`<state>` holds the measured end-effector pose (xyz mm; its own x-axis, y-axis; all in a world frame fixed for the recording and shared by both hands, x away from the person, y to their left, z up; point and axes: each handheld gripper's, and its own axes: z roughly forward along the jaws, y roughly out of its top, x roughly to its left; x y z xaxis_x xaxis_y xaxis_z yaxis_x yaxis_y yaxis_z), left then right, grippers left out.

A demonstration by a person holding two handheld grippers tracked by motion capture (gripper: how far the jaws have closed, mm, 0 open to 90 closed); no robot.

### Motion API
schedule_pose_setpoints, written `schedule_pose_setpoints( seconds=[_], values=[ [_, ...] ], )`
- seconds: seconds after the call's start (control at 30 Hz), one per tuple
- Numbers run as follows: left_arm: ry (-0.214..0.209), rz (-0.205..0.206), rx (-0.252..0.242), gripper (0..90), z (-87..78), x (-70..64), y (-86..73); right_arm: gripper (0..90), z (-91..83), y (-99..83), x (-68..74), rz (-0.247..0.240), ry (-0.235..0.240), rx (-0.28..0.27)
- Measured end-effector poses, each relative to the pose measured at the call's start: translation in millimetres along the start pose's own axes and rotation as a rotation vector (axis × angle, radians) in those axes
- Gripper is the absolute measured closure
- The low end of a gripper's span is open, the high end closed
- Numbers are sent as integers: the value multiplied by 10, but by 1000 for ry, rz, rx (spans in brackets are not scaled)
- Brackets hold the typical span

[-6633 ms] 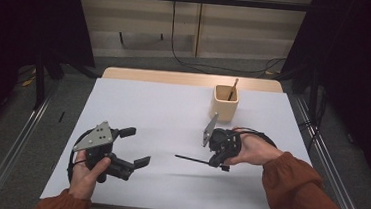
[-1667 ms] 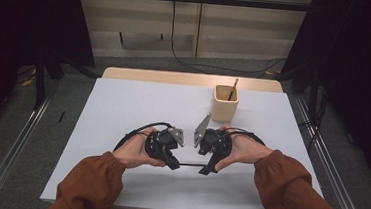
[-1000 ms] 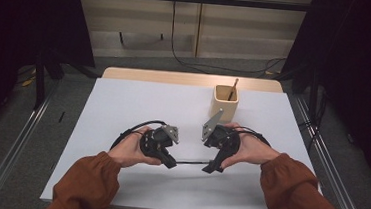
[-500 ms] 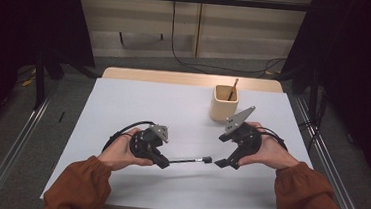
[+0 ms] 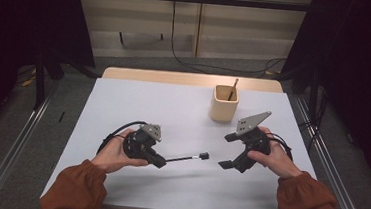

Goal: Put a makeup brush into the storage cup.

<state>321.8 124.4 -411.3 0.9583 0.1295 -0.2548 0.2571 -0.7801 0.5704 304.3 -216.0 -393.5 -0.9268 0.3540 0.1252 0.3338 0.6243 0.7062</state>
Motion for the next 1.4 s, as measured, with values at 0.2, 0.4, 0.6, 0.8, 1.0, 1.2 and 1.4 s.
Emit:
schedule_pose_setpoints(
  seconds=[0.2, 0.4, 0.6, 0.8, 1.0, 1.2, 1.4],
  values=[
    [7, -8, -16, 853, -36, 4, -52, 43, -36, -127, 11, 40, -3, -51],
    [14, -17, -45, 853, -69, 3, -79, 54, -90, -258, 25, 98, -61, -195],
    [3, -23, -57, 852, -39, -3, -105, 61, -99, -402, 74, 115, -138, -361],
    [10, -36, -103, 852, -65, 0, -154, 45, -80, -463, 152, 133, -172, -471],
    [22, -47, -165, 853, -93, -21, -205, 43, -64, -461, 197, 121, -179, -499],
    [21, -51, -250, 852, -107, -81, -241, 42, -29, -466, 214, 119, -150, -492],
    [67, -54, -318, 852, -159, -123, -270, 38, 3, -464, 233, 114, -138, -493]
  ],
)
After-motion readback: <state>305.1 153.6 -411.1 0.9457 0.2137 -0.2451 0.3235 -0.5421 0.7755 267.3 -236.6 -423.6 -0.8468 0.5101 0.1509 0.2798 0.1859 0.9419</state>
